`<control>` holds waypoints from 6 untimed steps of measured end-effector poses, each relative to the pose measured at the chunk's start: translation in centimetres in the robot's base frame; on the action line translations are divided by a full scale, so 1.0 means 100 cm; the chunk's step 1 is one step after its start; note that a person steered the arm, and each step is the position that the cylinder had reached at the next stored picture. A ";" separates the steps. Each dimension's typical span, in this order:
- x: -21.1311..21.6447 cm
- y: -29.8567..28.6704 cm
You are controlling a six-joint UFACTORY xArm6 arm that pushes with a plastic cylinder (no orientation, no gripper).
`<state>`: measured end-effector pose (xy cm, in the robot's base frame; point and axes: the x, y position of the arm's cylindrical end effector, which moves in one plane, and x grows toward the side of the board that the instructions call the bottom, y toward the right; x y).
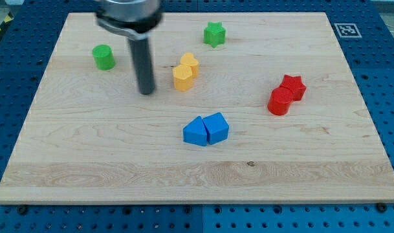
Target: Move the green circle parallel left to the green star
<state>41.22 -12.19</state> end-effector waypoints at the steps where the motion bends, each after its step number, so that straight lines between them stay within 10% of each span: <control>1: -0.032 -0.062; 6: -0.090 -0.075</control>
